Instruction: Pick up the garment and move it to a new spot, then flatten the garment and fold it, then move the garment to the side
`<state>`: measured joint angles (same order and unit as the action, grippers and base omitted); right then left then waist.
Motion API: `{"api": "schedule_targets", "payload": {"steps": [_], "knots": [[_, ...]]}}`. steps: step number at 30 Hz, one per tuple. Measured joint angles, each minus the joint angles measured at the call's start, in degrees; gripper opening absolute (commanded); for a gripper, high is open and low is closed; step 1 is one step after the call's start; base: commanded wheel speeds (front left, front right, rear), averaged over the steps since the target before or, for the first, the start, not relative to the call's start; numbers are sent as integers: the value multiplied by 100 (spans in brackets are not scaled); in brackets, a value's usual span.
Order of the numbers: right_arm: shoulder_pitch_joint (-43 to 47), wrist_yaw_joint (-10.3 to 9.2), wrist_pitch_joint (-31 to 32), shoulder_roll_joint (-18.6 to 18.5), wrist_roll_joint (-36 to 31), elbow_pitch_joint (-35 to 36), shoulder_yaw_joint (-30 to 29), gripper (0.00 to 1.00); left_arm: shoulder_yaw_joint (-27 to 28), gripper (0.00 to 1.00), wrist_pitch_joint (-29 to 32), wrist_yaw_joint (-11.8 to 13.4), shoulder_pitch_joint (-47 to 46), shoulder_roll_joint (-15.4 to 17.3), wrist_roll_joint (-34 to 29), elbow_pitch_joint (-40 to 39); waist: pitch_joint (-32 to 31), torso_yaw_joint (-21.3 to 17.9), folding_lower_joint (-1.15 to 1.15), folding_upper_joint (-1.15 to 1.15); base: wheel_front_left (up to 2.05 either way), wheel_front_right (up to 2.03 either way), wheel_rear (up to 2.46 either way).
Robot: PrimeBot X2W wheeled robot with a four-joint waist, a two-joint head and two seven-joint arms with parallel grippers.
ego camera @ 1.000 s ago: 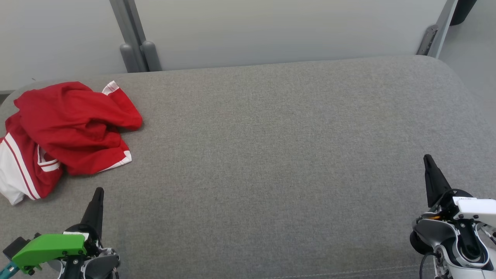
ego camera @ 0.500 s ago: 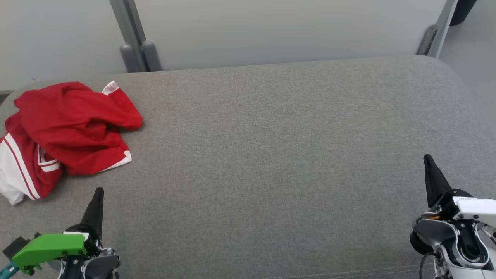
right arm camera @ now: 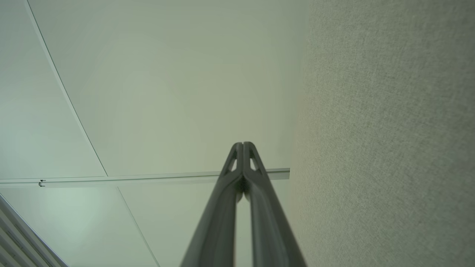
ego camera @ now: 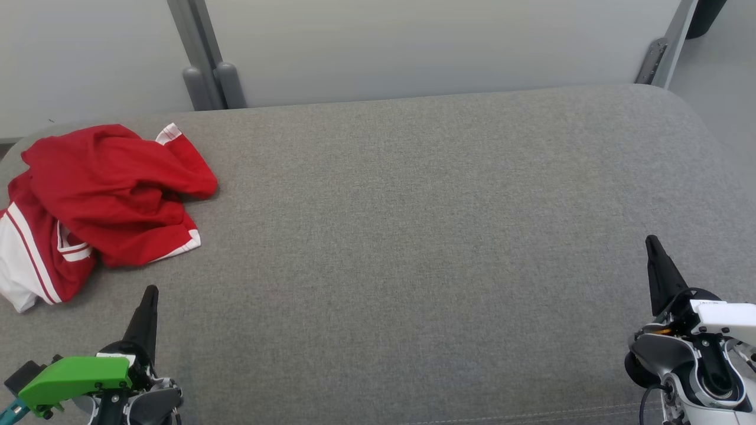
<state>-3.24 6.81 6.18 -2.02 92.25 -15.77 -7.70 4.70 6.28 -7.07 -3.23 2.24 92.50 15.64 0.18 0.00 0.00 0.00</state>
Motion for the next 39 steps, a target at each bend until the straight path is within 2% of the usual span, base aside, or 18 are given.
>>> {"api": "schedule_targets", "payload": {"steps": [39], "knots": [[0, 0, 0, 0, -1, 0, 0, 0, 0, 0, 0, 0, 0, 0, 0, 0, 0, 0, 0, 0, 0, 0, 0]]}}
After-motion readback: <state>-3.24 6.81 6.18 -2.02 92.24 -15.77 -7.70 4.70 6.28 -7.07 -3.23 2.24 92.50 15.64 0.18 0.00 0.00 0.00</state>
